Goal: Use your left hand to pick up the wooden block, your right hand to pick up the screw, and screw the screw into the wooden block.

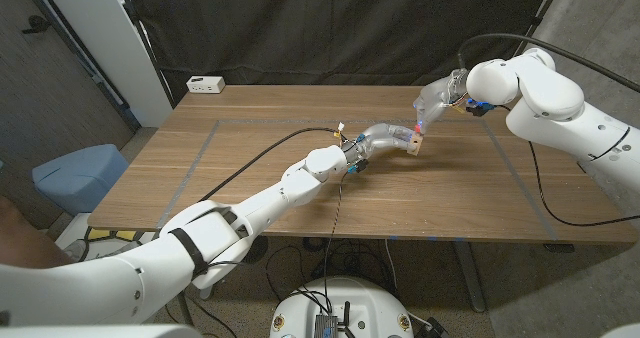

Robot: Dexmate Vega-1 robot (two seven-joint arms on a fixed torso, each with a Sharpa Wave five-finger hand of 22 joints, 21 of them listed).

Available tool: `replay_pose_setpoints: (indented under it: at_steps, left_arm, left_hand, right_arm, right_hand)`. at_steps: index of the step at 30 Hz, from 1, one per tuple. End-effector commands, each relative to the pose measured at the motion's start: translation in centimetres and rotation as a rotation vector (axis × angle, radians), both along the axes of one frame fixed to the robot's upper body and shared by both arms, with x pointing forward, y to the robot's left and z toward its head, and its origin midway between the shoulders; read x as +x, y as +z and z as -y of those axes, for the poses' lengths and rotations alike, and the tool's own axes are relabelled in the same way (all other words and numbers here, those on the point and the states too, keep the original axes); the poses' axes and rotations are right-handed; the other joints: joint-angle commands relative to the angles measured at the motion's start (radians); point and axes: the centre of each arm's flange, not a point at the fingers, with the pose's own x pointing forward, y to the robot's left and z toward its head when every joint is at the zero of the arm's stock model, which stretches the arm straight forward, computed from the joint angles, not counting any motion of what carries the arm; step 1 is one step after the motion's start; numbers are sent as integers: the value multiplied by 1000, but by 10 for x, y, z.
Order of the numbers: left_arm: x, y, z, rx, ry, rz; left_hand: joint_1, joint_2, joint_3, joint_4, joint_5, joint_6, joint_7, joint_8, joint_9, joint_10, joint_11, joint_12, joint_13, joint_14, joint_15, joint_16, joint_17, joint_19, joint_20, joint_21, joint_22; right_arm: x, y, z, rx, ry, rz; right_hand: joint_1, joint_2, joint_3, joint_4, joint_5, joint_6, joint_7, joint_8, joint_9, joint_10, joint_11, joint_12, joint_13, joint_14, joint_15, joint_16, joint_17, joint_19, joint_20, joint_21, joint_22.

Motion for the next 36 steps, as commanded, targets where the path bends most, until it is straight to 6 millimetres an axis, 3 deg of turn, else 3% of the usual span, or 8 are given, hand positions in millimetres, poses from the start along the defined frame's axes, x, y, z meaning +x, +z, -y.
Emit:
replay_pose_setpoints:
  at_steps: [1, 7, 17, 36]
  left_arm:
    - [2, 1, 0, 1, -3, -1]
    - [3, 2, 1, 1, -4, -3]
    - [4, 2, 3, 4, -7, -4]
    - [5, 2, 5, 9, -7, -5]
  left_hand:
    - [-26, 36, 25, 18, 3, 41, -3, 8, 17, 5, 1, 11, 5, 7, -74, 0, 3, 5, 0, 7, 6]
    - [-28, 33, 25, 17, 3, 41, -6, 8, 17, 7, 1, 11, 5, 6, -74, 0, 2, 5, -1, 7, 6]
    - [-29, 35, 25, 18, 3, 42, -6, 8, 17, 7, 1, 11, 4, 7, -75, 0, 3, 6, 0, 7, 6]
    - [-28, 37, 26, 17, 3, 37, -5, 5, 17, 7, 1, 12, 4, 5, -74, 1, 4, 6, 2, 7, 6]
  right_arm:
    - [-3, 4, 0, -15, -6, 4]
    - [-5, 7, -1, -29, -5, 6]
    - [-6, 10, -1, -58, 10, 6]
    - [-8, 9, 3, -99, 76, 38]
  right_hand:
    - [6, -10, 8, -1, -5, -24, -4, -10, 2, -9, -1, -5, 3, -4, -43, -4, 3, -3, -8, -1, 4]
    - [-2, -14, 7, 3, -6, -59, -18, -22, 1, -27, -3, -11, 4, -16, -36, -10, 4, -15, 3, -5, 4]
    - [-6, -34, 6, 1, -8, -143, -79, -48, 6, -63, -16, -17, 5, -42, -28, -18, 4, -43, 50, -8, 5]
    - [-2, -55, 3, -4, -7, -187, -95, -60, 11, -83, -28, -17, 6, -60, -33, -22, 3, -56, 69, -6, 6]
